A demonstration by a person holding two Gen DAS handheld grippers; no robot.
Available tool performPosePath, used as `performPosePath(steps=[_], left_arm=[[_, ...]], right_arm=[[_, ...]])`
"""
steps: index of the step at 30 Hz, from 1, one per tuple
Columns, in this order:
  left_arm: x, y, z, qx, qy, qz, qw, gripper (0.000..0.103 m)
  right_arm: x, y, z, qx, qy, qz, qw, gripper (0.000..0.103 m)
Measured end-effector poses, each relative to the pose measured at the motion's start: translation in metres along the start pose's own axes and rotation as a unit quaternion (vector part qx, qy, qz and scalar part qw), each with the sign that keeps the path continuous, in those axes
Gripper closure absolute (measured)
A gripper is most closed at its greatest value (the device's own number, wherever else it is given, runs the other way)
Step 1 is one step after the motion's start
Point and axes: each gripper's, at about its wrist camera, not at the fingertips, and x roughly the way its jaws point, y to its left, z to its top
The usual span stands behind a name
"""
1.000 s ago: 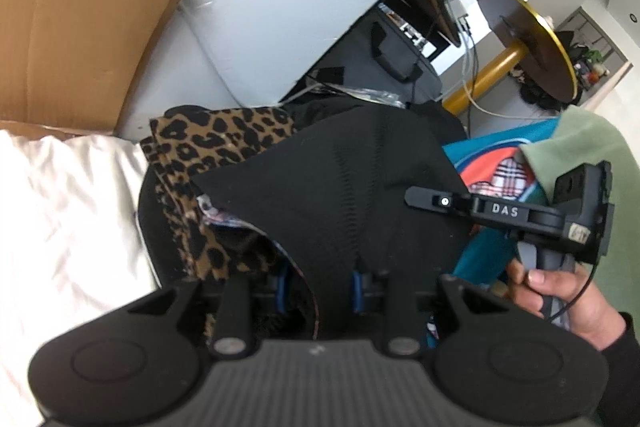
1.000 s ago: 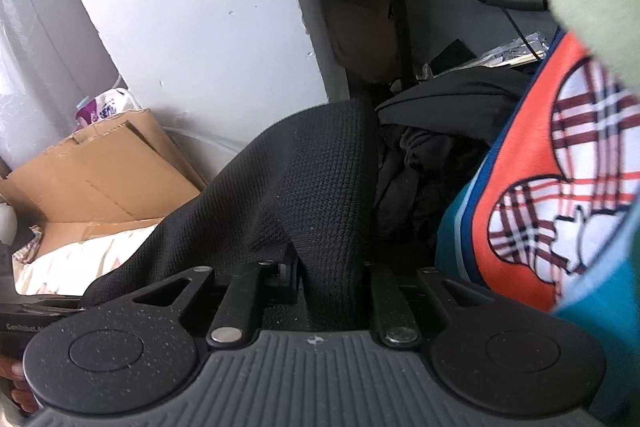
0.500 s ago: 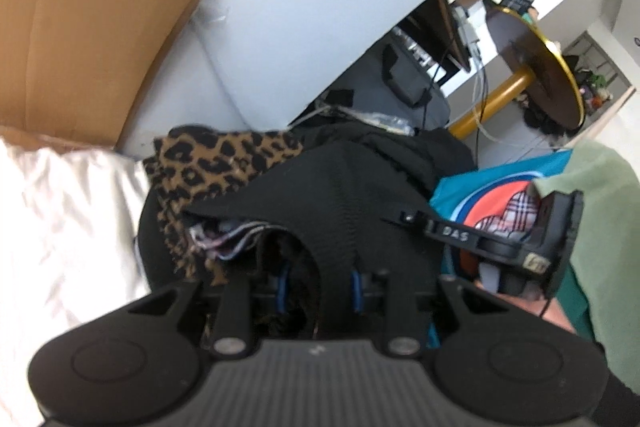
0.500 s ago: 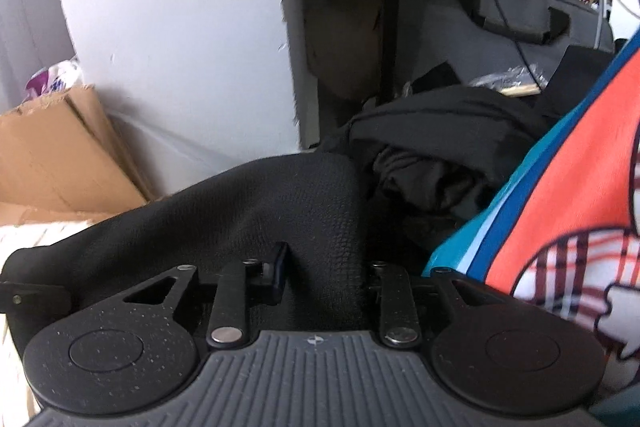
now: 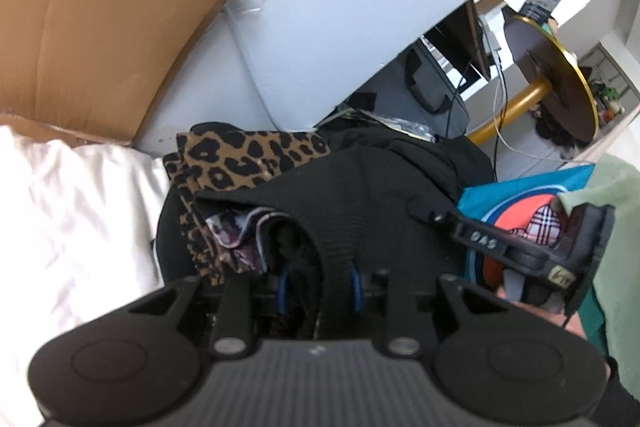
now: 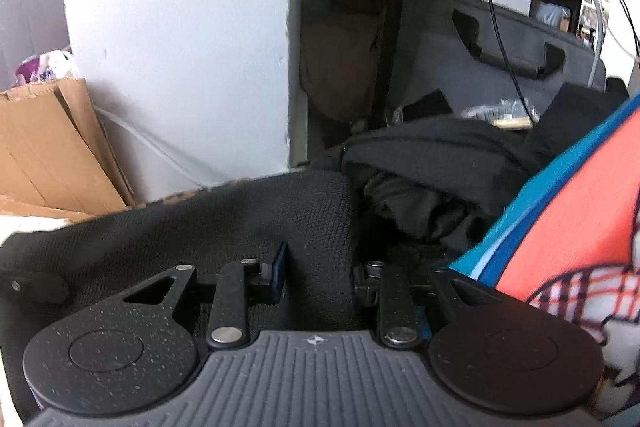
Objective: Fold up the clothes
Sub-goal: 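Lower the shorts onto the clothes pile and open both grippers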
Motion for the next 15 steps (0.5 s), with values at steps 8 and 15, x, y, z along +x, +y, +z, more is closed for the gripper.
performPosePath(steps=[8, 15], left_arm=[[0.001, -0.004, -0.001, 0.000, -0.003, 0.004, 1.0000, 0.072], [-0.006, -0.013, -0.003, 0.014, -0.024, 0.001, 0.9996, 0.073]], right_arm=[[-0.025, 0.002, 0.010, 0.028, -0.045, 0.012, 0.999, 0.055], [-0.029, 0.000, -0.039, 0.078, -0.009, 0.005, 0.997, 0.065]])
